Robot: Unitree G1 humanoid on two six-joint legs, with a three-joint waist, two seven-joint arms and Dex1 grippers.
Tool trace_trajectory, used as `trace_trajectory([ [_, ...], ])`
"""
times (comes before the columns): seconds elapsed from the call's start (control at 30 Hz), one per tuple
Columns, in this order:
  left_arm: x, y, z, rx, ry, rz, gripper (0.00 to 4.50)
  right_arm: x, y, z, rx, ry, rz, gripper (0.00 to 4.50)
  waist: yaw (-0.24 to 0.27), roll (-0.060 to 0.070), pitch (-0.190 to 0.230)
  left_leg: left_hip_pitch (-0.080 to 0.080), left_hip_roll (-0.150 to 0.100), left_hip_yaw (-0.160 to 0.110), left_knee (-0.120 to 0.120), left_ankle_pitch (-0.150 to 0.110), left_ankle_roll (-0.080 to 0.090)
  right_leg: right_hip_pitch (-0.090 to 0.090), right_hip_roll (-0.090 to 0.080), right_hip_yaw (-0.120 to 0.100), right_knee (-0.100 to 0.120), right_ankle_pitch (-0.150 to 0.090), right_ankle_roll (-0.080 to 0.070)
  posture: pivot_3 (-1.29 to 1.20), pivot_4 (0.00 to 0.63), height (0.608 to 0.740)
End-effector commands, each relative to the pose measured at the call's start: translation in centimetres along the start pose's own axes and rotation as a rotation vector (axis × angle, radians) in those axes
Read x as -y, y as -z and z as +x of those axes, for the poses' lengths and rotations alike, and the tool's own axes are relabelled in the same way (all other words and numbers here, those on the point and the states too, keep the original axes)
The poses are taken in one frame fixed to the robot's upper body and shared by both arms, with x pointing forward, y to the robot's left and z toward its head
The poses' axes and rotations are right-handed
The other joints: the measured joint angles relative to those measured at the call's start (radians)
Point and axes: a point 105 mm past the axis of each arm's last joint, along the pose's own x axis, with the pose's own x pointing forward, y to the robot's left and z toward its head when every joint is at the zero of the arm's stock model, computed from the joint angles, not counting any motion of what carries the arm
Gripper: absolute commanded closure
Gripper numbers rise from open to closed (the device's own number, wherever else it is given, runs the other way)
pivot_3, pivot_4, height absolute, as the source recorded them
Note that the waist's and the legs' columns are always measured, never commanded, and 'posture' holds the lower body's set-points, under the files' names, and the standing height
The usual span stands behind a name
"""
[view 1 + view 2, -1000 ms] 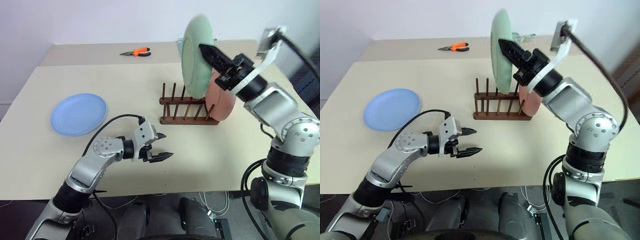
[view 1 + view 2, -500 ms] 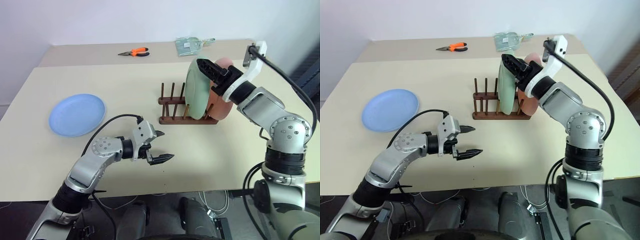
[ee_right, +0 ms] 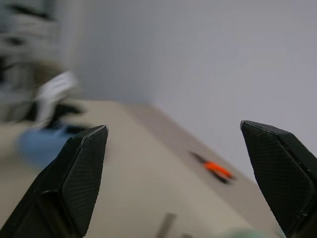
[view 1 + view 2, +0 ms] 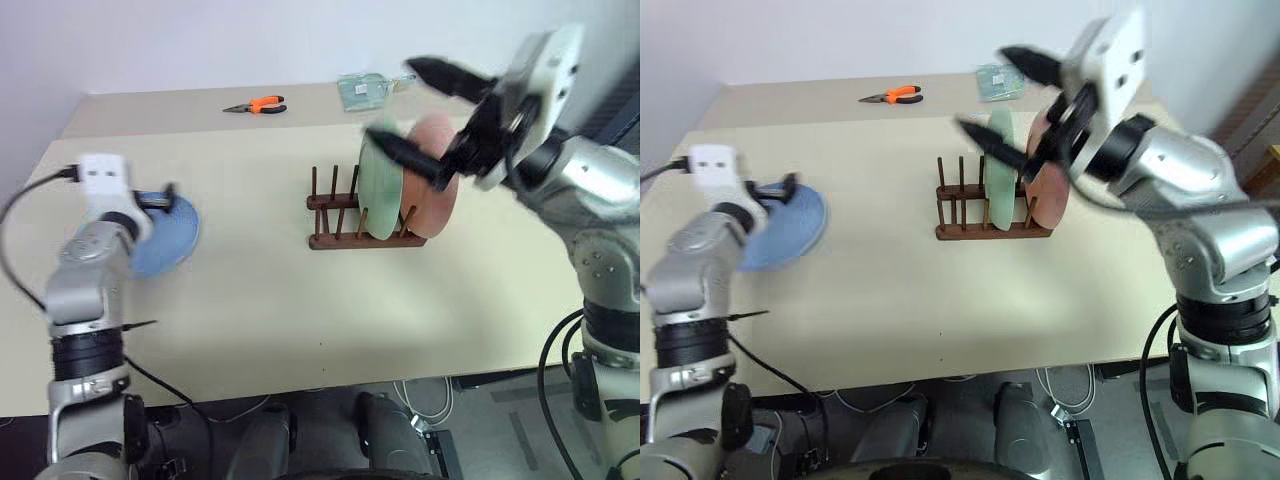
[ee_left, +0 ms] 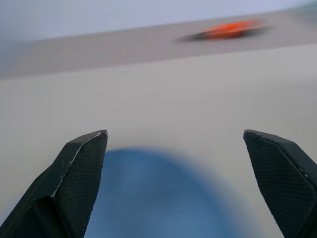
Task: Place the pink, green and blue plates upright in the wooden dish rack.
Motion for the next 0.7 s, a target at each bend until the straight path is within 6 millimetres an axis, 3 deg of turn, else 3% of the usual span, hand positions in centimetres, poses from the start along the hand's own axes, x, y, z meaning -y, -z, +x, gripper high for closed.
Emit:
trace_trajectory([
  [0.03, -4.5, 1.5, -0.9, -0.086, -0.236, -0.070, 0.00, -2.3, 1.7, 0.7, -0.033, -0.083, 0.002, 0.01, 0.006, -0.003, -0.001, 0.000, 0.000, 0.000, 0.000, 0.000, 0.000, 0.000, -0.001, 0.000, 0.000, 0.000, 0.000, 0.00, 0.150, 0.740],
  [0.13, -5.0, 3.9, -1.9, -0.198, -0.257, -0.215, 0.00, -3.0, 3.2, 0.9, -0.050, -0.095, 0.027, 0.01, 0.021, -0.006, 0.000, -0.002, -0.002, -0.002, 0.002, 0.001, -0.001, 0.000, -0.002, 0.000, 0.000, 0.001, -0.002, 0.00, 0.150, 0.740],
  [0.23, -2.9, 6.3, -2.7, -0.304, -0.140, -0.293, 0.00, -3.1, 4.0, 0.9, -0.063, -0.093, 0.040, 0.01, 0.030, -0.006, 0.000, -0.001, -0.002, -0.002, 0.002, 0.001, -0.002, 0.000, -0.002, 0.000, 0.000, 0.001, -0.001, 0.00, 0.150, 0.740],
  [0.27, -2.5, 6.9, -2.8, -0.326, -0.127, -0.312, 0.24, -3.2, 4.3, 0.9, -0.069, -0.092, 0.037, 0.00, 0.031, -0.006, 0.000, -0.002, -0.002, -0.002, 0.002, 0.001, -0.003, 0.000, -0.002, -0.001, 0.001, 0.001, -0.001, 0.00, 0.150, 0.740],
  [0.37, -1.8, 7.6, -2.8, -0.342, -0.105, -0.424, 1.30, -3.2, 4.5, 0.9, -0.072, -0.094, 0.035, 0.00, 0.030, -0.006, 0.000, -0.001, -0.001, -0.004, 0.001, 0.002, -0.004, 0.001, -0.002, -0.003, 0.002, 0.000, -0.001, 0.00, 0.150, 0.740],
  [0.5, -1.4, 7.4, -2.4, -0.317, -0.102, -0.532, 3.42, -3.6, 4.9, 0.6, -0.098, -0.126, 0.049, 0.00, 0.029, -0.006, 0.000, -0.001, -0.001, -0.004, 0.001, 0.002, -0.005, 0.000, -0.002, -0.003, 0.002, 0.000, -0.001, 0.00, 0.150, 0.740],
  [0.57, -0.2, 5.6, -1.8, -0.227, -0.032, -0.606, 4.43, -3.6, 5.0, 0.5, -0.109, -0.128, 0.032, 0.00, 0.031, -0.006, -0.001, -0.001, -0.001, -0.004, 0.001, 0.002, -0.005, 0.000, -0.002, -0.003, 0.001, 0.000, -0.001, 0.00, 0.150, 0.740],
  [0.7, 4.1, -3.9, -2.3, 0.146, 0.270, -0.658, 4.48, -4.0, 4.8, 1.3, -0.109, -0.129, -0.065, 0.00, 0.032, -0.010, 0.001, -0.002, -0.002, -0.004, 0.002, 0.003, -0.006, 0.001, -0.002, -0.003, 0.001, 0.000, -0.001, 0.00, 0.150, 0.740],
])
